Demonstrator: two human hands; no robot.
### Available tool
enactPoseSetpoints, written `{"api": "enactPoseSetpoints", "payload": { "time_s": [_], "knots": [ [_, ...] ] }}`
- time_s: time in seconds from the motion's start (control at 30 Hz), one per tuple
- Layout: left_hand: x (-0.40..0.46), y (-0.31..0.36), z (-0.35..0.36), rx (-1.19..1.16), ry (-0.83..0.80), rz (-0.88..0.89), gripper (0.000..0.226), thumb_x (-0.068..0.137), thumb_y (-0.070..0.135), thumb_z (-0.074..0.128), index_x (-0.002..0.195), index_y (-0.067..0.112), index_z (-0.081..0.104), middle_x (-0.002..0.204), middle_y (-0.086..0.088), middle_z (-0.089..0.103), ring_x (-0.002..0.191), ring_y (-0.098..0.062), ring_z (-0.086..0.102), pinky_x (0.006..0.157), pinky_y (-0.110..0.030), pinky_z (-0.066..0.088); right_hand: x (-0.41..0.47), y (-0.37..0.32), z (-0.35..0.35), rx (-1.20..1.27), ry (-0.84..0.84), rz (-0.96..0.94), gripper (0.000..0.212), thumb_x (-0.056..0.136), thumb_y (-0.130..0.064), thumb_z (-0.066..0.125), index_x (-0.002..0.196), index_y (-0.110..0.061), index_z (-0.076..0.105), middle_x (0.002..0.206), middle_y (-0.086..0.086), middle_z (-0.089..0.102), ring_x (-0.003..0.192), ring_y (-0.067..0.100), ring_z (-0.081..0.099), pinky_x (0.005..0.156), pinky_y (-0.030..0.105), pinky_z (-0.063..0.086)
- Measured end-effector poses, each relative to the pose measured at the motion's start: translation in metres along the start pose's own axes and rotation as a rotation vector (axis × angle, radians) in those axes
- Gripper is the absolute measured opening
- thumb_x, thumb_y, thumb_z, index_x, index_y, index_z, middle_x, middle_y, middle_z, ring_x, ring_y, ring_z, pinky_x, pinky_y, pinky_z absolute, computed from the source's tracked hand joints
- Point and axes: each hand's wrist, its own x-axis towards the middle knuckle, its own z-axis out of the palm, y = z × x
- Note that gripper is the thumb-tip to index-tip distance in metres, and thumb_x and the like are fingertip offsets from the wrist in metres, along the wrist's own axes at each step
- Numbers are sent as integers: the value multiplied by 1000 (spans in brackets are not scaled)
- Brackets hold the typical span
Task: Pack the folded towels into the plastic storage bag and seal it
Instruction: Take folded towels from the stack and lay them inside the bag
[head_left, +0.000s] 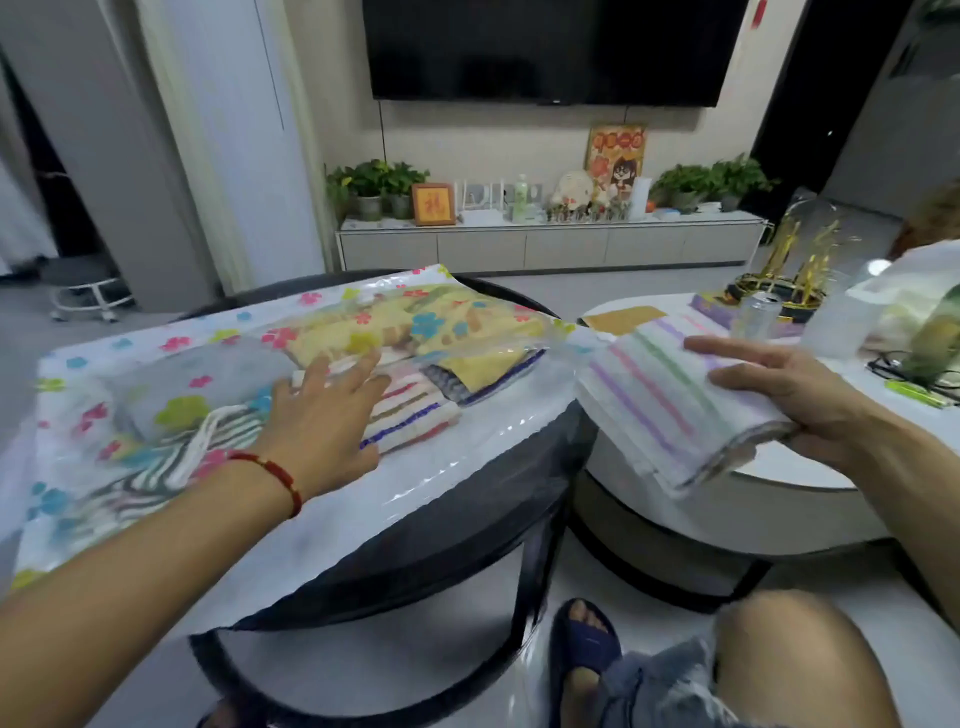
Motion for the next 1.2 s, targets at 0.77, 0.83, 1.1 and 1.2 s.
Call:
{"api": "enactPoseSetpoints", "payload": {
  "time_s": [0.77, 0.83, 1.1, 1.2],
  "knots": [
    [15, -31, -82, 83, 114, 53, 90, 84, 35, 66, 155, 28, 10, 164, 14, -10, 148, -39, 6, 108, -71, 26, 52, 71, 320, -199, -259, 32, 38, 95, -11, 55, 129, -22, 69, 100, 9, 80, 81, 34, 78, 76, 46, 62],
    [19, -24, -74, 59, 122, 74, 86, 85, 34, 66, 154, 31, 15, 164, 12, -9, 149, -39, 6, 110, -72, 23, 52, 61, 283, -352, -336, -13, 31, 95, -9, 59, 121, -15, 73, 93, 6, 81, 78, 29, 78, 73, 39, 61],
    [49, 23, -49, 37, 141, 212, 73, 85, 37, 62, 150, 35, 27, 165, 11, -1, 149, -35, 7, 109, -70, 24, 72, 57, 86, -670, -9, 19, 17, 95, -17, 65, 88, -9, 79, 81, 11, 79, 63, 17, 69, 57, 27, 53],
    [66, 45, -41, 84, 130, 260, 69, 86, 37, 61, 148, 37, 30, 165, 10, -1, 149, -37, 5, 108, -70, 25, 92, 80, 39, -789, 294, 52, 18, 91, -19, 63, 89, -10, 78, 88, 13, 79, 79, 27, 73, 72, 40, 60]
  ]
}}
